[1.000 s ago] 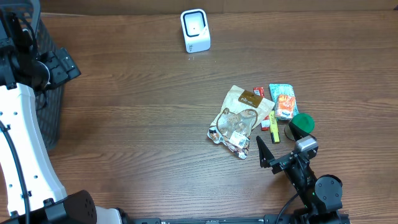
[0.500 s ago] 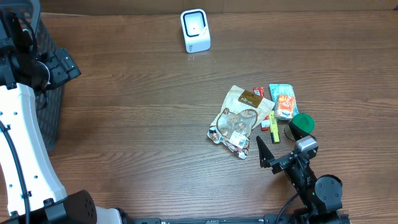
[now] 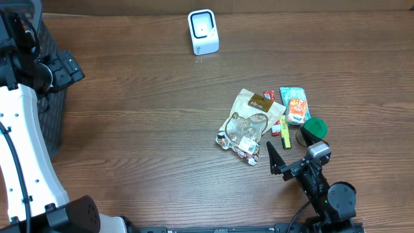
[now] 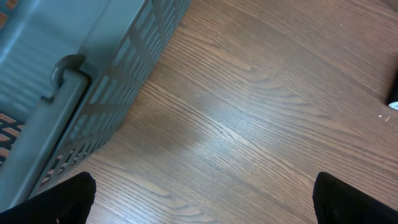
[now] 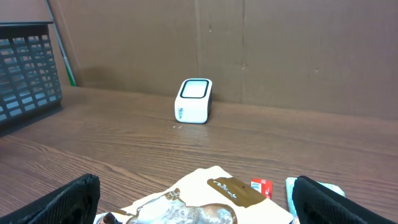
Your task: Scan the item barcode
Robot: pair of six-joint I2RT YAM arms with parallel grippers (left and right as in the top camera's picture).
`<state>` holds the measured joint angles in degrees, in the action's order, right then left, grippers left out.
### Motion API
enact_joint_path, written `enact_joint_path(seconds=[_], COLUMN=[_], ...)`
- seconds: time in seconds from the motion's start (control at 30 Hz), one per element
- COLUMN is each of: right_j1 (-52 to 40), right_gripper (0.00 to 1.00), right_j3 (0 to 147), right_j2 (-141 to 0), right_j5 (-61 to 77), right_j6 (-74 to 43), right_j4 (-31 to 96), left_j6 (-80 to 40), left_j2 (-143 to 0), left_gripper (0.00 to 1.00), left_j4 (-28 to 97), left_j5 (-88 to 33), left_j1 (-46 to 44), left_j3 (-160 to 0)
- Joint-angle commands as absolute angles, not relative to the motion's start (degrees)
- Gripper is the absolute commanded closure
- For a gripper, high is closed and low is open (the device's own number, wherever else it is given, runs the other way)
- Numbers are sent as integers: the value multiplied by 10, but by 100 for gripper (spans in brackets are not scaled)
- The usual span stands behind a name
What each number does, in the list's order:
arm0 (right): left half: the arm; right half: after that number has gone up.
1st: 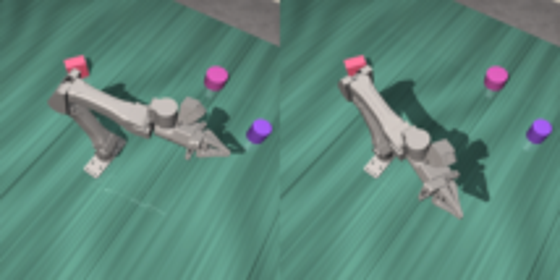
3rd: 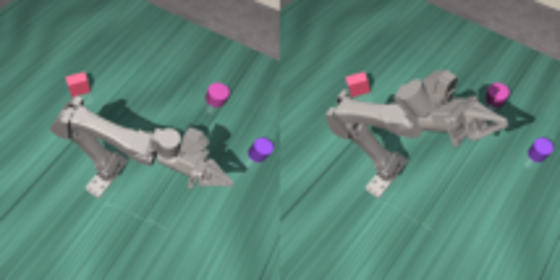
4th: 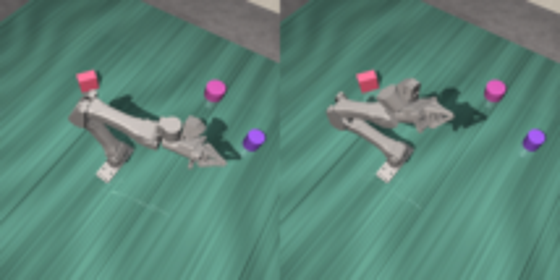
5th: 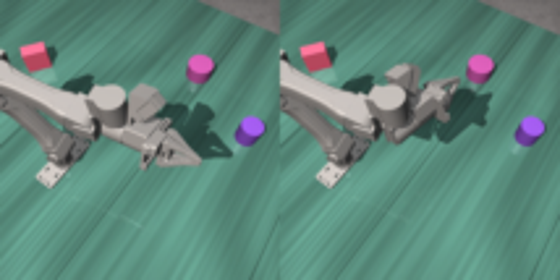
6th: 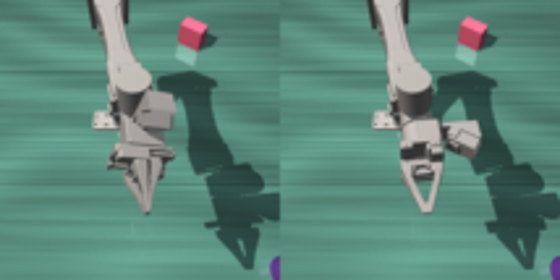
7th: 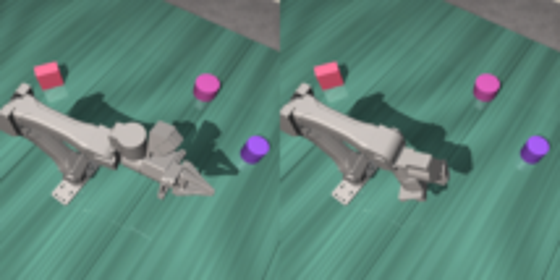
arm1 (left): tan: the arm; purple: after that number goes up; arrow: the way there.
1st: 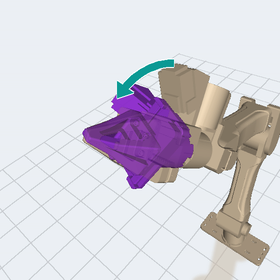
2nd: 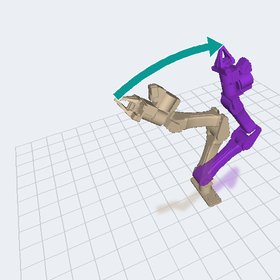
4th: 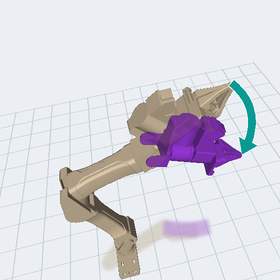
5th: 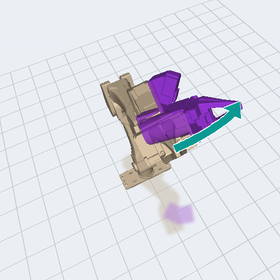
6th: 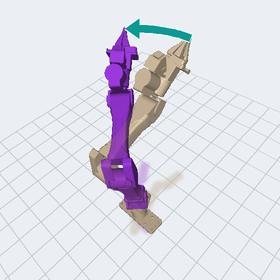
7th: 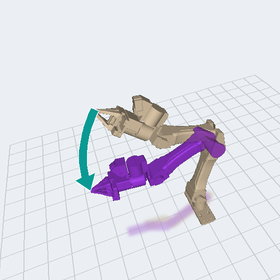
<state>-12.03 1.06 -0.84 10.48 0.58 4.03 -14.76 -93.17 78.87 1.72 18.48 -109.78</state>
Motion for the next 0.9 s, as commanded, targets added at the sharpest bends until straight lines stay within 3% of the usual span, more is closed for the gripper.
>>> enact_joint_path(seconds=[0.0, 0.37, 0.67, 0.87], right_j1=[-118, -118, -118, -118], right_gripper=[0, 0, 0, 0], right_j3=[4, 4, 4, 4], right_j2=[-2, -2, -2, -2], right_j5=[106, 106, 106, 106], right_j6=[2, 2, 2, 2], right_j4=[37, 37, 37, 37], left_j6=[-143, -143, -143, -143], left_j2=[-857, -699, -684, -658], left_gripper=[0, 0, 0, 0], left_j4=[789, 790, 795, 795], left_j5=[15, 15, 15, 15], left_j1=[183, 184, 180, 120], left_j3=[-1107, -1107, -1107, -1048])
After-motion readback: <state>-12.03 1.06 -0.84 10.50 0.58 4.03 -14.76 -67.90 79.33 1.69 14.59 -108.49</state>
